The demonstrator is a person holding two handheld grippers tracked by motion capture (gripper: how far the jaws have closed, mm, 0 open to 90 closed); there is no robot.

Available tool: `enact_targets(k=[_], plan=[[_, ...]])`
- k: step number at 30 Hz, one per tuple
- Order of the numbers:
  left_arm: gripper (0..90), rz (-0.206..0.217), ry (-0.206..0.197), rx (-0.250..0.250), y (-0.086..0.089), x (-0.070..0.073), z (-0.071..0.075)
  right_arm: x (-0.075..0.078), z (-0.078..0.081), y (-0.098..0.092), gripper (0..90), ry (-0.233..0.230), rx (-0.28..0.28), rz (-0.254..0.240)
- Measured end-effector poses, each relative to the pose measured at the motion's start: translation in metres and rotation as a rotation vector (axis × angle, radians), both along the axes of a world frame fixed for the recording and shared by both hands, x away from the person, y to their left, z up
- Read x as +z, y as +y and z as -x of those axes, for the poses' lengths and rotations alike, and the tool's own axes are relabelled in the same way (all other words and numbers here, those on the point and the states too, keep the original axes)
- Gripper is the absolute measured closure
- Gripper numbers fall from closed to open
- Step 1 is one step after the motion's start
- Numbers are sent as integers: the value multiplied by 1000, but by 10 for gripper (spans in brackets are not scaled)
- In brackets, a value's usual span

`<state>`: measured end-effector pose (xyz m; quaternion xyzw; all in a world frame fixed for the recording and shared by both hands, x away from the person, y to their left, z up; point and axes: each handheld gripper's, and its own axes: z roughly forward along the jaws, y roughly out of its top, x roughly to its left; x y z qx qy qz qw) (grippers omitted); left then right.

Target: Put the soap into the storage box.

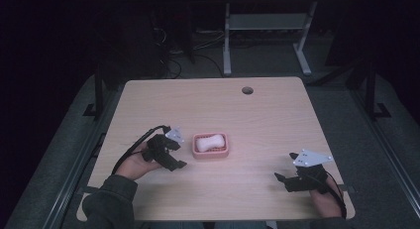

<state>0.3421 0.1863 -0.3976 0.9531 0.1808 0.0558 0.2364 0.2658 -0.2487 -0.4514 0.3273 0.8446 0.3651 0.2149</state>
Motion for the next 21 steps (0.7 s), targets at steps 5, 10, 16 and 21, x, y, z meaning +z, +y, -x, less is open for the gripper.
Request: enact_targets(k=[5,10,16,21], plan=[[306,6,-3,8,6,-2,3,0,0,1,137,0,3,5],[306,5,-1,18,11,-5,7,0,0,1,138,-1,5,10],[305,-1,-1,25,20,-9,10,0,0,1,138,-1,6,12],[304,1,3,34,26,-12,15,0,0,1,138,-1,5,12]])
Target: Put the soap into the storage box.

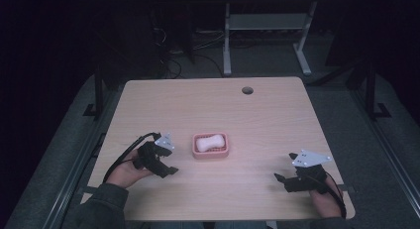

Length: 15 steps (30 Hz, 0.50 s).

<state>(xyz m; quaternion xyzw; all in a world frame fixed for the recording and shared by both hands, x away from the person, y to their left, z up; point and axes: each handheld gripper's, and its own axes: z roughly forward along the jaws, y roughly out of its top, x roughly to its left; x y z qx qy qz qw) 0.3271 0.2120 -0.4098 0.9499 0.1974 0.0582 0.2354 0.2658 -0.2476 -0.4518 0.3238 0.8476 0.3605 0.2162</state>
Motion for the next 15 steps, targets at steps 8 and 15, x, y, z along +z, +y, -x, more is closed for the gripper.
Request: enact_targets(k=[8,15], plan=[[300,3,-6,7,7,-1,6,0,0,0,138,0,-1,2],[298,7,-15,13,12,-3,12,0,0,0,137,-1,-3,1]])
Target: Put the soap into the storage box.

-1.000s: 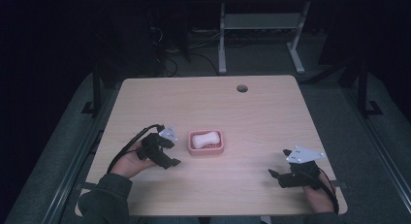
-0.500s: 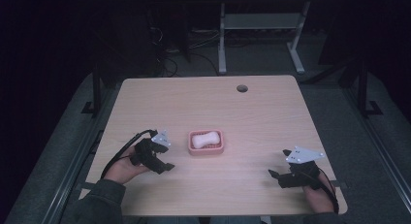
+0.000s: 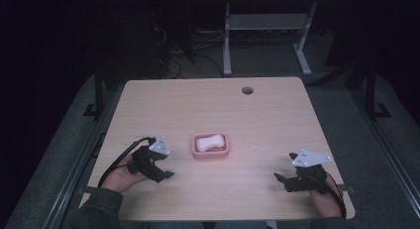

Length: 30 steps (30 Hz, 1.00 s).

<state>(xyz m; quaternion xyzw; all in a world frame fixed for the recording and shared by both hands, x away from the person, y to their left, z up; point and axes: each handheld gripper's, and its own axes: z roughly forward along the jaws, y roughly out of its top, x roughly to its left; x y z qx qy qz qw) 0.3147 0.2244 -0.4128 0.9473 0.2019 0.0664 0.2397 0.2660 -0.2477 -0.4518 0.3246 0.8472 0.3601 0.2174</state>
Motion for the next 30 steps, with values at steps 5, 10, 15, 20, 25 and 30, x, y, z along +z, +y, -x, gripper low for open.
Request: enact_targets(k=[5,10,15,20,25,30], plan=[[296,-2,-8,-1,4,0,3,0,0,0,138,0,-3,0],[293,9,-7,8,8,-2,8,0,0,0,138,1,-5,1],[289,4,-5,15,13,-5,11,-1,-1,0,138,3,-6,2],[283,4,1,26,19,-9,14,-1,-1,0,138,2,-9,1],[279,4,0,35,24,-11,16,-1,0,0,137,5,-12,3],[277,2,-9,38,29,-11,18,-1,0,-1,137,4,-14,2]])
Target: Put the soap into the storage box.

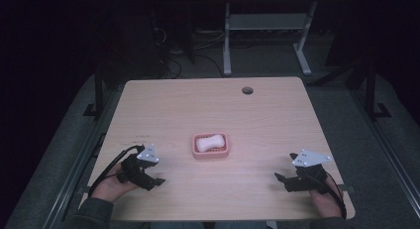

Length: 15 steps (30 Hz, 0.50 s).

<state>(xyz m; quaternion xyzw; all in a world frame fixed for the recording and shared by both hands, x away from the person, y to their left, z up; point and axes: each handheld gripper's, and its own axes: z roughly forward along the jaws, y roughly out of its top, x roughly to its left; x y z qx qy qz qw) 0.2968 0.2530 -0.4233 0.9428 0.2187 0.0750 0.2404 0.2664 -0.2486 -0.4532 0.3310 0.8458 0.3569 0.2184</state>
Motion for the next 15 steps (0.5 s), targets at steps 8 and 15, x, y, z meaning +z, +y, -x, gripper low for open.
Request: enact_targets(k=[8,15], plan=[[273,7,-3,30,9,-4,5,0,1,0,137,4,-3,-6],[268,21,1,62,15,-11,12,0,1,-1,138,1,-4,-5]])
